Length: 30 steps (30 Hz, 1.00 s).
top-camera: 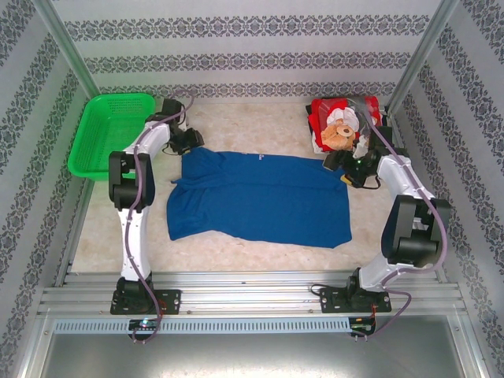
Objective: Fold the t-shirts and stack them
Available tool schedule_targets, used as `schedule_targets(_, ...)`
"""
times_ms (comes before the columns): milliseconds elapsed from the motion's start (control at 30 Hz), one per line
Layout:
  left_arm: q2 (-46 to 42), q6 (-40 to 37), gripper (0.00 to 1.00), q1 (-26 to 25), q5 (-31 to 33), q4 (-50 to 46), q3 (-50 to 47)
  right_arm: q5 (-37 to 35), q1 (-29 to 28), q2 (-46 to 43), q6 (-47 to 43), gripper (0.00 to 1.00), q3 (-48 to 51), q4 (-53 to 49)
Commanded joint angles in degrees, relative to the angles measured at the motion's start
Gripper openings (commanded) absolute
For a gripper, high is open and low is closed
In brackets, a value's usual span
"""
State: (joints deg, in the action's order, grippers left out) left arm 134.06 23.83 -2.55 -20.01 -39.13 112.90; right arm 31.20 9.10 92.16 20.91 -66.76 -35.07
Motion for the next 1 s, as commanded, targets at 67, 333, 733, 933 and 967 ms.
schedule_targets(67,5.6,-3.7,0.32,-1.32,5.36,-10.21,8.32,2.38,-1.15,-3.74,1.3,0.8,0.39,1.48)
schedule_targets(333,11.31,-2.45,0.13,-1.24,8.48,-10.96,14.35,3.11,-2.35,-6.72,2.91,0.81,-0.47,1.5)
schedule_targets(733,15.16,5.74,0.26,0.79,5.76,-5.29,26.0,2.31,-4.77,-11.12,3.38,0.82,1.42,1.29)
schedule_targets(933,-1.19,6.05,0.57,0.74,4.2,-0.6,15.7,2.91,-4.9,-13.17,2.73,0.83,2.92,1.11)
schedule_targets(967,-4.78,6.14,0.57,0.7,3.58,-0.22,13.1,2.91,-4.87,-13.41,2.57,0.83,3.19,1.06)
